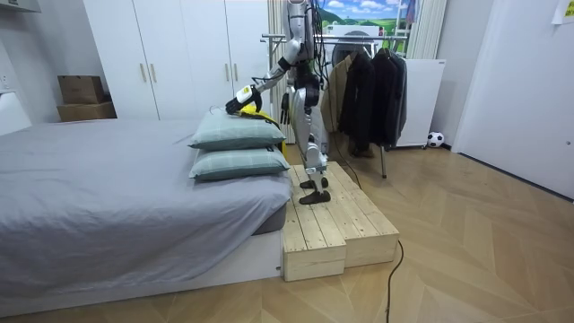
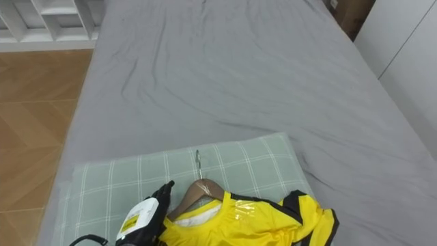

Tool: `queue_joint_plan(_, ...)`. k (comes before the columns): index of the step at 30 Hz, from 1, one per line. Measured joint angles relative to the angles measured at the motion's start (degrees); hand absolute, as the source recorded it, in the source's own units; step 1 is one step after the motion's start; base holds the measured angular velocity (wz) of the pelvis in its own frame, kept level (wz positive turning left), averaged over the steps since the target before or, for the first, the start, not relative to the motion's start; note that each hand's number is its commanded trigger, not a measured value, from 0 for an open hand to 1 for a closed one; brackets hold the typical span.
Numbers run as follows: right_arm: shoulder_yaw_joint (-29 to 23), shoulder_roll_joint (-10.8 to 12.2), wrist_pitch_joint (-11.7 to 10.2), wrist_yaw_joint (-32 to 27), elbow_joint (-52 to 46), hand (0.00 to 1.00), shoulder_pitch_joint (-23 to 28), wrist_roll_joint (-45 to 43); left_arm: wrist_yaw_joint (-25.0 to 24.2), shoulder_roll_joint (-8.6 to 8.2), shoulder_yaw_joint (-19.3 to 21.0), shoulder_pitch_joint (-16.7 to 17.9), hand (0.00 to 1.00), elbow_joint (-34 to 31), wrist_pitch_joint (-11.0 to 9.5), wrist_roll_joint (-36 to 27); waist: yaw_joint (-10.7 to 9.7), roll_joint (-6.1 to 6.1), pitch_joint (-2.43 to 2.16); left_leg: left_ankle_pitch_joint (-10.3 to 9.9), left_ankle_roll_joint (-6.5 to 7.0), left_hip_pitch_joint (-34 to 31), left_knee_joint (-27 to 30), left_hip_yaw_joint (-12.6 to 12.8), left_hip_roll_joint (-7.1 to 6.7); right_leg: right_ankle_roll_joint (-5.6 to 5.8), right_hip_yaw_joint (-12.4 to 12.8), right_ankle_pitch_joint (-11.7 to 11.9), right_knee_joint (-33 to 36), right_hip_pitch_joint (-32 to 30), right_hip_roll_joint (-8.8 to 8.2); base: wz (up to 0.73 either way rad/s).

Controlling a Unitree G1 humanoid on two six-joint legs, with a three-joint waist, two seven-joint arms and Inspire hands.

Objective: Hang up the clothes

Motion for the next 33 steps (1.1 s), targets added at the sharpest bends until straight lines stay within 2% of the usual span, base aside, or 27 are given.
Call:
queue_joint_plan(1,-0.09,0.04,-0.08,-0.12,-0.03,0.0,0.08,0.0,0.0,-0.02,-0.06,0.01,0.0,0.21,-0.05,-0.05,0.83,0.24,0.17,0.22,-0.31,1.13,-0.88,-3.09,0.66,0.21,-0.26,-0.73,2.86,-1.68,0.45,-0.37)
queue_joint_plan(2,-0.12,0.17,-0.22,-0.28,-0.06,0.0,0.19,0.0,0.0,-0.04,-0.15,0.04,0.0,0.4,-0.1,-0.07,1.46,0.18,0.15,0.31,-0.46,1.48,-1.23,-5.16,0.96,0.05,0.32,-0.99,2.54,-2.69,0.81,-0.74)
queue_joint_plan(3,0.0,0.52,-0.37,-0.67,-0.15,0.0,-0.38,-0.13,0.05,0.22,0.39,0.02,0.0,0.72,-0.11,-0.22,2.62,-0.12,0.11,0.19,-0.69,1.31,-1.14,-7.46,1.25,-1.19,1.72,0.71,-3.81,-4.97,1.29,-0.65)
queue_joint_plan(4,0.01,0.63,-0.7,-1.35,-0.32,0.0,-0.77,-0.31,-0.07,0.2,1.42,0.09,0.0,1.3,0.08,-0.25,1.9,0.31,-0.27,-0.42,-2.16,0.21,-0.64,-8.26,1.83,-1.61,0.35,5.92,-4.72,-6.08,1.35,-0.39)
queue_joint_plan(5,0.05,0.84,-0.97,-1.89,-0.43,0.0,-0.76,-0.34,-0.18,0.6,1.53,0.09,0.0,1.31,0.05,0.03,1.02,0.33,-0.25,-0.07,-2.93,-0.24,-0.73,-7.2,1.95,-1.77,-0.36,6.2,-4.71,-6.03,1.32,0.14)
queue_joint_plan(7,0.04,1.11,-1.18,-2.21,-0.02,0.0,-0.73,-0.39,-0.11,-0.01,2.3,0.06,0.0,1.22,0.02,0.03,-0.02,0.08,-0.1,0.37,-3.52,-0.5,-1.54,0.52,2.61,-1.79,0.34,6.19,-4.84,-5.44,1.35,0.31)
queue_joint_plan(9,0.01,1.36,-1.22,-1.82,-0.05,0.0,-0.74,-0.4,-0.06,0.03,2.23,0.01,0.0,1.2,0.03,0.05,-0.81,0.08,-0.06,1.15,-3.15,-0.38,-2.58,3.31,3.04,-1.73,1.3,6.14,-4.79,-5.49,1.6,0.43)
queue_joint_plan(11,-0.02,1.4,-1.18,-1.56,-0.09,0.0,-1.0,-0.55,-0.06,0.02,2.11,0.07,0.0,1.24,0.04,0.05,-0.44,-0.56,0.13,1.33,-2.91,-0.16,-2.74,3.72,3.03,-1.65,1.39,6.09,-4.76,-5.69,1.73,0.23)
queue_joint_plan(13,0.03,1.43,-1.25,-1.23,-0.18,0.0,-1.22,-0.77,-0.04,0.7,2.25,0.36,0.0,2.56,0.05,-0.12,0.83,-1.01,0.14,1.33,-2.9,-0.12,-2.66,3.37,2.88,-1.66,0.99,6.09,-4.79,-5.71,1.68,-0.09)
queue_joint_plan(19,0.59,1.49,-1.05,-0.04,-0.08,0.0,-1.15,-0.41,0.25,0.76,3.86,0.16,0.0,3.56,-0.19,-0.66,1.0,-1.33,0.4,1.32,-2.88,-0.49,-2.59,3.85,2.51,-1.65,0.7,6.09,-4.81,-5.97,1.58,-0.03)
queue_joint_plan(22,0.73,1.49,-0.55,0.1,-0.06,0.0,-1.16,-0.36,0.33,0.96,4.0,-0.68,0.0,5.66,-0.38,-0.66,1.01,-1.33,0.41,1.31,-2.87,-0.8,-2.42,3.88,2.49,-1.66,0.28,6.08,-4.81,-6.16,1.61,0.0)
queue_joint_plan(26,1.19,1.52,-0.34,0.06,-0.08,0.0,-1.19,-0.44,0.3,0.41,3.97,-1.32,0.0,8.81,-0.5,-0.6,0.97,-1.32,0.41,1.3,-2.87,-1.37,-1.51,3.93,2.5,-1.99,0.22,6.02,-4.77,-6.29,1.61,0.0)
queue_joint_plan(29,1.18,1.55,-0.35,-0.03,-0.05,0.0,-1.27,-0.47,0.35,0.19,4.46,-1.78,0.0,11.43,-1.6,-0.45,1.15,-1.28,0.42,1.31,-2.86,-1.58,-1.29,3.94,2.49,-2.43,0.34,5.73,-4.74,-6.2,1.59,0.0)
queue_joint_plan(33,1.15,1.66,-0.37,-0.49,-0.02,0.0,-1.62,-0.43,0.53,-0.01,5.0,-1.69,0.0,12.62,-1.8,-0.13,1.3,-1.02,0.34,1.38,-2.82,-1.61,-0.83,3.99,2.51,-2.47,0.34,5.57,-4.67,-6.23,1.59,0.0)
